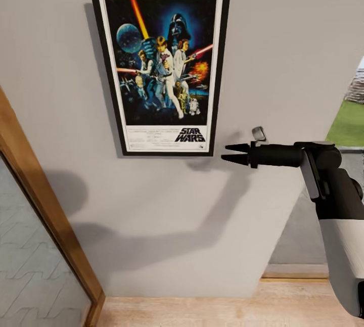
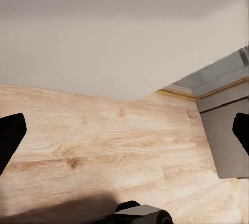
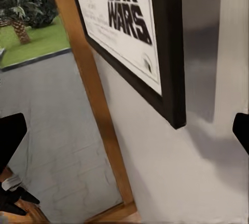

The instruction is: Pick up the poster from the kitchen countertop and hang it on one of the wall nails in the kitchen.

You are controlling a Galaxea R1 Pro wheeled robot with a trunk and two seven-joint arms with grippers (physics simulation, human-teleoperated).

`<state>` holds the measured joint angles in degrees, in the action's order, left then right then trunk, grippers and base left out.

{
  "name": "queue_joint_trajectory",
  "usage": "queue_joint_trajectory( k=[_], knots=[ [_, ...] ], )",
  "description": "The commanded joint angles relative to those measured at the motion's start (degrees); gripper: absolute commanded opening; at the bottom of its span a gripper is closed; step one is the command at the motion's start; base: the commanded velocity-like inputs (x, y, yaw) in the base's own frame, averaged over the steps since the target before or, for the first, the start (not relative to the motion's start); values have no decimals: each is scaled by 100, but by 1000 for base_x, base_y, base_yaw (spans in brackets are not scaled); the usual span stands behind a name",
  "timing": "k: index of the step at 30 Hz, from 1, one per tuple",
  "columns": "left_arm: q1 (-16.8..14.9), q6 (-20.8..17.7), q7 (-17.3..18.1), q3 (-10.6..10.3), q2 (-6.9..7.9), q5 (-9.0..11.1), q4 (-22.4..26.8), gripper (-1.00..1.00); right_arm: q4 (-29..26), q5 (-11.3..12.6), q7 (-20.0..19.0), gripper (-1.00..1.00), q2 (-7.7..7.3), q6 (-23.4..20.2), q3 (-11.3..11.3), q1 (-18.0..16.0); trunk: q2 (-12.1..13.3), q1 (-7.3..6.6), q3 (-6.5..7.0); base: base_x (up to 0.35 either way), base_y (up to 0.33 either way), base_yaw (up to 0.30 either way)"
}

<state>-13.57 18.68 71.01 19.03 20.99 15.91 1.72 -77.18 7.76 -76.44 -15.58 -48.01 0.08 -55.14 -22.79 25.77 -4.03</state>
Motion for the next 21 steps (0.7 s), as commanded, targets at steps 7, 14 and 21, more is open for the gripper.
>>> queue_joint_trajectory(
  k=[7, 14, 21],
  knots=[
    [-6, 31, 18, 22, 1, -16, -9, 100, 1, 30, -10, 100, 0, -42, 1, -5, -13, 1, -13, -259, -118, 0],
    [-6, 31, 18, 22, 9, -15, -5, 100, 1, 43, -39, 100, -6, -40, 4, 1, -13, 1, -13, -68, -17, 0],
    [-6, 22, 18, 22, 10, -10, -5, 100, -13, 49, -297, 100, -7, 365, -249, 1113, -13, 1, -13, -166, 29, 0]
  ],
)
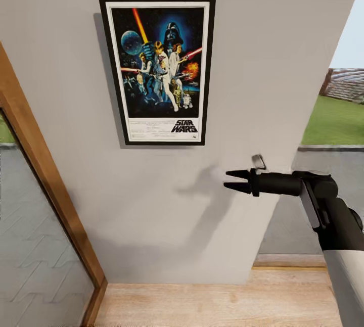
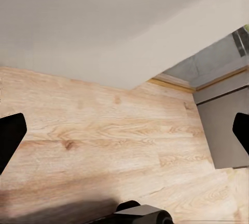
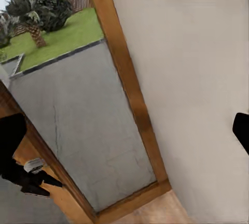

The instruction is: Pick up the poster from the kitchen countertop and hang it on one of the wall nails in the kitchen.

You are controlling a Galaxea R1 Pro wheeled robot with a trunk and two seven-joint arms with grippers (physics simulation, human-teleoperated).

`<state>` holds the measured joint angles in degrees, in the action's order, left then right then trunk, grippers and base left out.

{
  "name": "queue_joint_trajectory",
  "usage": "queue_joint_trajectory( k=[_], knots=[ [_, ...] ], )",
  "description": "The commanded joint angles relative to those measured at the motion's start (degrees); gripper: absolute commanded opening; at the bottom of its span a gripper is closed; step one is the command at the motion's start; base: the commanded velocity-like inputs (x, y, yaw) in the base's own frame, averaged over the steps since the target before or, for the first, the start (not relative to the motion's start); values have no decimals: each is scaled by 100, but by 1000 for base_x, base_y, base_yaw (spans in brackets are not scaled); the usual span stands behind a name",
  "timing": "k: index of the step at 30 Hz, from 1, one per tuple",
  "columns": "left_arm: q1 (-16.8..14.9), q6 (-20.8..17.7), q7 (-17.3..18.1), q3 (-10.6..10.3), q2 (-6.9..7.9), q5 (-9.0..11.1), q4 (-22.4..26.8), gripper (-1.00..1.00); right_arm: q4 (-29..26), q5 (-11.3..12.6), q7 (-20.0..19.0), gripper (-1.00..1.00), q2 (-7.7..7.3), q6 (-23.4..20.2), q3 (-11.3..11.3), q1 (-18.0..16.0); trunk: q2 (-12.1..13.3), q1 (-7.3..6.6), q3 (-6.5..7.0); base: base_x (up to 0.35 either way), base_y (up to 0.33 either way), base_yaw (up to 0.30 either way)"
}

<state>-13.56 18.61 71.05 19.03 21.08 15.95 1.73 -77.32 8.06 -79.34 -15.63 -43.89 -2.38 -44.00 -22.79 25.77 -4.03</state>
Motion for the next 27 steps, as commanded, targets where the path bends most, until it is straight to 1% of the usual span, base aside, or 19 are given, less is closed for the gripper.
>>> queue_joint_trajectory(
  k=[1, 2, 3, 5, 7, 8, 9, 11, 12, 16, 17, 19, 20, 23, 24, 25, 27],
  knots=[
    [-6, 8, -13, 18, -11, -19, -6, 100, 33, 22, -300, 100, 22, 861, -904, 1611, -13, 1, -13, -15, 3, 0],
    [-6, 6, -22, 16, -16, -20, -6, 100, 59, 18, -331, 100, 25, 1136, -936, 1935, -13, 1, -13, -10, 2, 0],
    [-6, 5, -27, 15, -18, -21, -6, 100, 73, 17, -341, 100, 27, 1264, -947, 2078, -13, 1, -13, -8, 1, 0],
    [-6, 4, -73, -7, -28, -18, -6, 100, 249, 15, -369, 100, 36, 1874, -974, 2649, -13, 1, -13, -4, 1, 0],
    [-6, 3, -134, -22, -37, -16, -6, 100, 419, 14, -375, 100, 35, 2160, -984, 2891, -13, 1, -13, -2, 0, 0],
    [-6, 3, -234, -35, -67, -15, -4, 100, 658, 14, -382, 100, 33, 2393, -992, 3084, -13, 1, -13, -1, 0, 0],
    [-6, 1, -386, -48, -129, -16, 0, 100, 951, 16, -388, 100, 25, 2594, -1000, 3238, -13, 1, -13, 0, 0, 0],
    [-6, 2, -586, -59, -215, -15, 10, 100, 1253, 18, -392, 100, 19, 2789, -1027, 3360, -13, 1, -13, 0, 0, 0],
    [-6, 2, -847, -70, -312, -16, 19, 100, 1568, 14, -394, 100, 15, 3007, -1081, 3461, -13, 1, -13, 0, 0, 0],
    [-6, -1, -1418, -83, -502, -20, 89, 100, 2332, -4, -390, 100, 11, 3547, -1157, 3594, -13, 1, -13, 0, 0, 0],
    [-6, -3, -1671, -87, -584, -21, 169, 100, 2791, -13, -383, 100, 2, 3847, -1180, 3628, -13, 1, -13, 0, 0, 0],
    [-6, -4, -1888, -89, -658, -24, 256, 100, 3313, -20, -353, 100, -9, 4142, -1196, 3651, -13, 1, -13, 0, 0, 0],
    [-6, -5, -2053, -90, -727, -29, 320, 100, 3837, -28, -271, 100, -16, 4406, -1205, 3666, -13, 1, -13, 0, 0, 0],
    [-6, -6, -2255, -91, -841, -38, 375, 100, 4566, -38, 30, 100, -31, 4796, -1208, 3681, -13, 1, -13, 0, 0, 0],
    [-6, -6, -2433, -92, -916, -44, 396, 100, 4970, -45, 337, 100, -42, 5051, -1197, 3686, -13, 1, -13, 0, 0, 0],
    [-6, -2, -2794, -95, -1004, -50, 414, 100, 5472, -77, 918, 100, -47, 5343, -1169, 3691, -13, 1, -13, 0, 0, 0],
    [-6, 3, -3048, -94, -1041, -56, 418, 100, 5795, -165, 1455, 100, -40, 5458, -1140, 3693, -13, 1, -13, 0, 0, 0]
  ],
)
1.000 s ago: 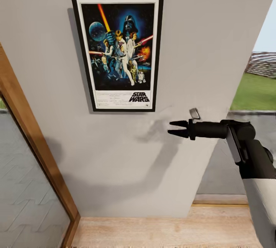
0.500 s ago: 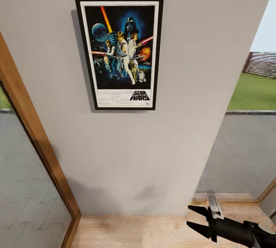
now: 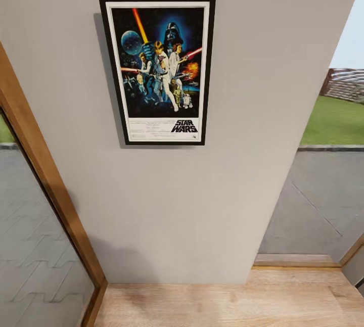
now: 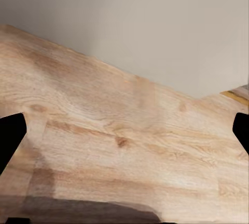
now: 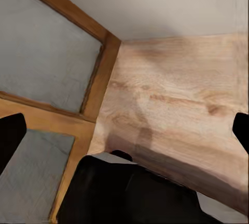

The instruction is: Pick up the poster from the kitchen countertop and hang it on one of the wall nails in the kitchen.

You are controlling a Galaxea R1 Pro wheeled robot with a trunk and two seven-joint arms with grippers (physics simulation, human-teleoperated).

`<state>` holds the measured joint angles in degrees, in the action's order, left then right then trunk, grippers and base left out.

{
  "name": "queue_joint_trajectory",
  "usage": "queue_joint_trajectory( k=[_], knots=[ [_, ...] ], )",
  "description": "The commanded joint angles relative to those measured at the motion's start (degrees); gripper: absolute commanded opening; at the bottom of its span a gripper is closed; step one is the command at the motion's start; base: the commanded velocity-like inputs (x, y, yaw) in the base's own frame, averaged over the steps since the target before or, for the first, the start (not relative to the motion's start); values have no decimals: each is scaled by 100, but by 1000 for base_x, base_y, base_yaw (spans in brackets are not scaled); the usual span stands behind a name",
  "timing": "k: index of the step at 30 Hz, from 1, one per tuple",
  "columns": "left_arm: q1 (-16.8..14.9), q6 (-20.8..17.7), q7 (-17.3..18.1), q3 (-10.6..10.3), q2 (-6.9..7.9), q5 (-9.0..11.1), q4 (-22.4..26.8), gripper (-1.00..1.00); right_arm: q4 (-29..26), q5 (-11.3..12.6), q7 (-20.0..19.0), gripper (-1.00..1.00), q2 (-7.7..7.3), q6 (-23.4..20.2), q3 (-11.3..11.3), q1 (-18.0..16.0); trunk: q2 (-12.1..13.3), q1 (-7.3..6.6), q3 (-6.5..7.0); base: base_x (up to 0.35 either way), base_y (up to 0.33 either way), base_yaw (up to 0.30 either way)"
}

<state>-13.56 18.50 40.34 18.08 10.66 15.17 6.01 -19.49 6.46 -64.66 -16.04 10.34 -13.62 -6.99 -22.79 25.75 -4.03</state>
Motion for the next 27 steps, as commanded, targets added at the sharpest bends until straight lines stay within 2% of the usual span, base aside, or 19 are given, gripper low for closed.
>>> queue_joint_trajectory(
  k=[1, 2, 3, 5, 6, 8, 10, 12, 15, 17, 27],
  knots=[
    [-6, 19, -162, 8, -21, 20, -10, 100, 300, -115, 552, 100, 10, 109, 2, -6, -13, 4, -13, 0, 0, 0],
    [-6, 21, -228, 17, -28, 19, -11, 100, 429, -172, 841, 100, 17, 136, 9, -6, -13, 4, -13, 0, 0, 0],
    [-6, 26, -326, 34, -38, 16, -16, 100, 658, -277, 1442, 100, 40, 173, 18, -5, -13, 4, -13, 0, 0, 0],
    [-6, 31, -397, 45, -42, 15, -26, 100, 850, -357, 2079, 100, 90, 198, 24, -5, -13, 4, -13, 0, 0, 0],
    [-6, 34, -482, 52, -38, 14, -39, 100, 1012, -411, 2721, 100, 153, 210, 28, -6, -13, 4, -13, 0, 0, 0],
    [-6, 39, -623, 56, -35, 13, -80, 100, 1153, -445, 3347, 100, 220, 216, 29, -5, -13, 4, -13, 0, 0, 0],
    [-6, 45, -1066, 61, -31, 5, -175, 100, 1360, -479, 4460, 100, 324, 213, 30, -5, -13, 4, -13, 0, 0, 0],
    [-6, 47, -1412, 62, -30, -43, -214, 100, 1450, -484, 5070, 100, 361, 205, 28, -5, -13, 4, -13, 0, 0, 0],
    [-6, 48, -1879, 57, -31, -196, -295, 100, 1517, -487, 5599, 100, 387, 194, 21, -4, -13, 4, -13, 0, 0, 0],
    [-6, 51, -2064, 56, -35, -253, -350, 100, 1543, -486, 5726, 100, 393, 191, 22, -4, -13, 4, -13, 0, 0, 0],
    [-6, 56, -2250, 55, -36, -308, -399, 100, 1577, -472, 5848, 100, 445, 193, 22, -4, -13, 4, -13, 0, 0, 0]
  ],
)
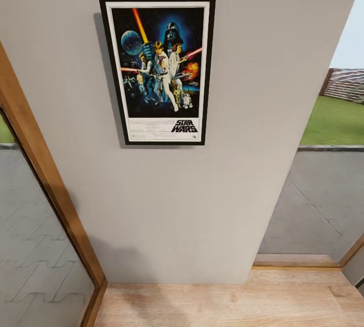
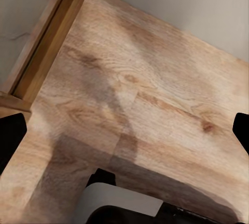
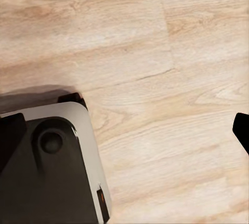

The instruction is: Pick up the poster from the kitchen countertop and hang it on one of the wall nails in the kitchen.

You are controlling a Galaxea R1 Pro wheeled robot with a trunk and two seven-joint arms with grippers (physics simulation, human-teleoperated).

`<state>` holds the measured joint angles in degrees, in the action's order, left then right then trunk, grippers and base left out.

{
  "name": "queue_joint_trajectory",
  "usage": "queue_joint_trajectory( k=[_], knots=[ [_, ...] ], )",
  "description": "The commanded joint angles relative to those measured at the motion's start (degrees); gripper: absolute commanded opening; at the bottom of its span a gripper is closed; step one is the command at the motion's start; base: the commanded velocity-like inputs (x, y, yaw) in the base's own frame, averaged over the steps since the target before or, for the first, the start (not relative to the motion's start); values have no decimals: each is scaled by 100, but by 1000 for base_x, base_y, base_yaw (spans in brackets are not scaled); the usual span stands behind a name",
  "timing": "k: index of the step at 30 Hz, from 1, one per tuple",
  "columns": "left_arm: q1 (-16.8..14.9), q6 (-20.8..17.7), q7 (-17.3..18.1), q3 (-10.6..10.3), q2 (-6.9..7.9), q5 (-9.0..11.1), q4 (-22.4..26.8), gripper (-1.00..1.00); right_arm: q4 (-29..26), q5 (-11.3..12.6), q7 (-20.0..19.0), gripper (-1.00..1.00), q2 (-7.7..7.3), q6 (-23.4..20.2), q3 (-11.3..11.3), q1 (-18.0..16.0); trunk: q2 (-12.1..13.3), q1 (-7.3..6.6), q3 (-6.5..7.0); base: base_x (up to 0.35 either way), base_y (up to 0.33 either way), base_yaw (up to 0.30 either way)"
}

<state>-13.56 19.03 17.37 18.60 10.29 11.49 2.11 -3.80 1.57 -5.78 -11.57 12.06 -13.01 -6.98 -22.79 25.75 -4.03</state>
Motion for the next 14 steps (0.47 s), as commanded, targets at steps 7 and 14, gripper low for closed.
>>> queue_joint_trajectory(
  k=[7, 14],
  knots=[
    [-6, 4, 25, 3, 7, 56, -9, 100, 10, 19, -30, 100, 30, 24, -38, -8, -12, 3, -13, 0, 0, 0],
    [-6, 4, 22, 3, 8, 55, -11, 100, 11, 19, -29, 100, 40, 25, -43, -6, -12, 3, -13, 0, 0, 0]
  ],
)
